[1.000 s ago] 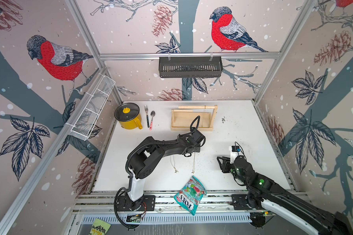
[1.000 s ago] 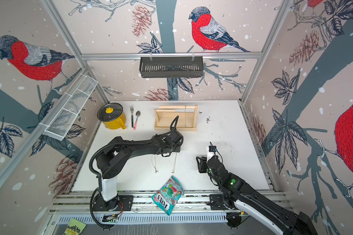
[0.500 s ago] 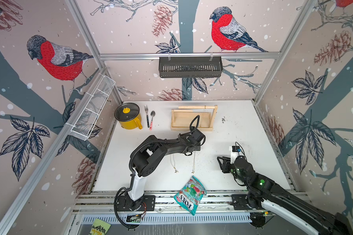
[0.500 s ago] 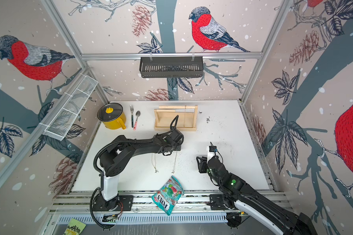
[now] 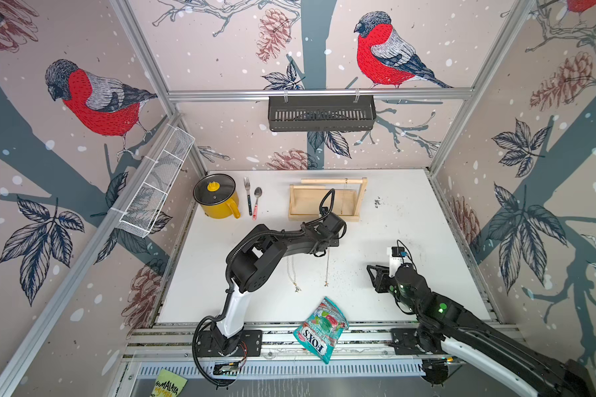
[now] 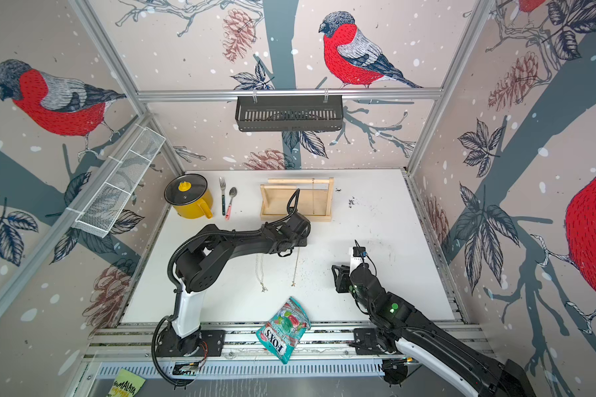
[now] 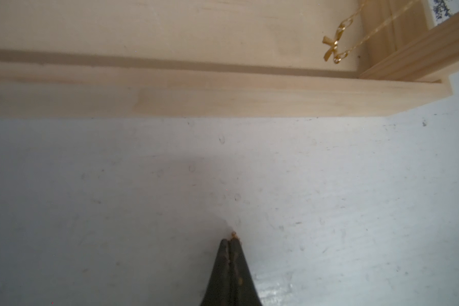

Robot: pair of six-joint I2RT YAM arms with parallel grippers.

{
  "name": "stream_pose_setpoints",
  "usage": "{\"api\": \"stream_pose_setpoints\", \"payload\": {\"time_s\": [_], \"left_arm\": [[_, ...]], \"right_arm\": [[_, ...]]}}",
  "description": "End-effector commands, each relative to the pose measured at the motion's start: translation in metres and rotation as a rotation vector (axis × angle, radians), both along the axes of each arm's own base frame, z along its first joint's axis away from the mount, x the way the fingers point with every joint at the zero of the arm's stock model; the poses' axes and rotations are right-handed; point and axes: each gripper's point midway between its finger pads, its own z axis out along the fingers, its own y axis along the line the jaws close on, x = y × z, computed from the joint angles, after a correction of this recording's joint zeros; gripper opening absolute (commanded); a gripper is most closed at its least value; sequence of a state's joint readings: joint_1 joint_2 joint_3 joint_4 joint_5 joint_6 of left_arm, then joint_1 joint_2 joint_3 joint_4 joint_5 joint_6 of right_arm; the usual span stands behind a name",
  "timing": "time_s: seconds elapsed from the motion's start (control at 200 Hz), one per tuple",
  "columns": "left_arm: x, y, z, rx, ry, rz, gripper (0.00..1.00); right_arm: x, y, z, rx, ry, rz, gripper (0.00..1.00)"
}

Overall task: Take the necklace off the jewelry display stand
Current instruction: Adjust the necklace at the center of the board, then take off the necklace from the stand.

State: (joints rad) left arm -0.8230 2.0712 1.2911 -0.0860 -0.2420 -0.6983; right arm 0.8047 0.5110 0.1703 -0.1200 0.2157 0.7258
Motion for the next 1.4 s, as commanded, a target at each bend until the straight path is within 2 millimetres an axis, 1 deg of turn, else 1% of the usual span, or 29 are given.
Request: {"api": "stream_pose_setpoints", "payload": {"time_s": [0.0, 0.165, 0.28, 0.445, 0.65, 0.765, 0.825, 0.935, 1.001, 1.016, 1.026, 1.046, 1.086, 1.131, 1.151, 1.181, 1.201, 1.231, 1.286, 1.296, 1.306, 1.331, 1.386, 1.396], "left_arm": [[-0.011, 0.021, -0.021, 0.106, 0.073, -0.001, 0.0], [-0.004, 0.025, -0.016, 0.125, 0.054, 0.003, 0.0], [-0.002, 0.023, -0.003, 0.109, 0.024, -0.013, 0.0], [-0.007, 0.023, 0.025, 0.073, -0.024, -0.026, 0.2], [-0.014, 0.026, 0.052, 0.069, -0.067, -0.032, 0.33], [-0.019, 0.03, 0.075, 0.053, -0.109, -0.024, 0.38], [-0.023, 0.035, 0.091, 0.04, -0.142, -0.017, 0.42], [-0.033, 0.053, 0.125, 0.011, -0.221, -0.014, 0.52], [-0.041, 0.065, 0.149, -0.03, -0.295, -0.011, 0.61], [-0.042, 0.067, 0.157, -0.045, -0.318, -0.006, 0.63], [-0.043, 0.071, 0.157, -0.047, -0.326, -0.005, 0.65], [-0.046, 0.075, 0.163, -0.062, -0.353, -0.001, 0.69], [-0.05, 0.085, 0.176, -0.096, -0.405, 0.001, 0.77], [-0.054, 0.096, 0.188, -0.133, -0.454, 0.013, 0.83], [-0.055, 0.102, 0.191, -0.144, -0.471, 0.021, 0.92], [-0.056, 0.11, 0.195, -0.159, -0.499, 0.031, 0.97], [-0.056, 0.115, 0.196, -0.165, -0.516, 0.037, 0.97], [-0.057, 0.121, 0.198, -0.173, -0.537, 0.041, 0.97], [-0.059, 0.131, 0.199, -0.178, -0.554, 0.054, 0.98], [-0.059, 0.134, 0.198, -0.175, -0.554, 0.058, 0.97], [-0.059, 0.135, 0.199, -0.174, -0.558, 0.06, 0.98], [-0.06, 0.138, 0.198, -0.171, -0.561, 0.062, 0.98], [-0.062, 0.144, 0.196, -0.163, -0.572, 0.072, 0.98], [-0.062, 0.146, 0.196, -0.162, -0.574, 0.074, 0.98]], "right_arm": [[0.002, 0.001, 0.005, -0.004, -0.019, 0.005, 0.39], [0.002, 0.0, 0.004, -0.006, -0.017, 0.003, 0.39], [0.002, 0.001, 0.006, -0.002, -0.016, 0.005, 0.39], [0.003, 0.001, 0.014, 0.004, -0.028, 0.002, 0.39], [0.003, 0.004, 0.02, 0.019, -0.038, 0.013, 0.39], [0.005, 0.008, 0.026, 0.025, -0.049, 0.023, 0.39], [0.007, 0.011, 0.032, 0.02, -0.058, 0.037, 0.39], [0.014, 0.02, 0.049, 0.003, -0.091, 0.062, 0.42], [0.02, 0.025, 0.063, -0.004, -0.122, 0.074, 0.46], [0.021, 0.027, 0.067, -0.004, -0.13, 0.077, 0.48], [0.022, 0.028, 0.07, -0.004, -0.137, 0.079, 0.49], [0.024, 0.03, 0.074, -0.006, -0.147, 0.082, 0.52], [0.031, 0.034, 0.088, -0.004, -0.178, 0.081, 0.59], [0.039, 0.04, 0.105, -0.008, -0.215, 0.084, 0.65], [0.044, 0.043, 0.113, -0.012, -0.23, 0.085, 0.67], [0.051, 0.048, 0.125, -0.018, -0.253, 0.088, 0.69], [0.056, 0.052, 0.134, -0.019, -0.269, 0.09, 0.7], [0.065, 0.057, 0.141, -0.033, -0.28, 0.095, 0.71], [0.082, 0.069, 0.163, -0.034, -0.316, 0.106, 0.73], [0.085, 0.071, 0.164, -0.039, -0.318, 0.108, 0.73], [0.088, 0.072, 0.17, -0.035, -0.328, 0.107, 0.73], [0.097, 0.077, 0.173, -0.047, -0.333, 0.108, 0.73], [0.118, 0.084, 0.187, -0.055, -0.352, 0.091, 0.73], [0.121, 0.085, 0.186, -0.061, -0.35, 0.089, 0.72]]}}
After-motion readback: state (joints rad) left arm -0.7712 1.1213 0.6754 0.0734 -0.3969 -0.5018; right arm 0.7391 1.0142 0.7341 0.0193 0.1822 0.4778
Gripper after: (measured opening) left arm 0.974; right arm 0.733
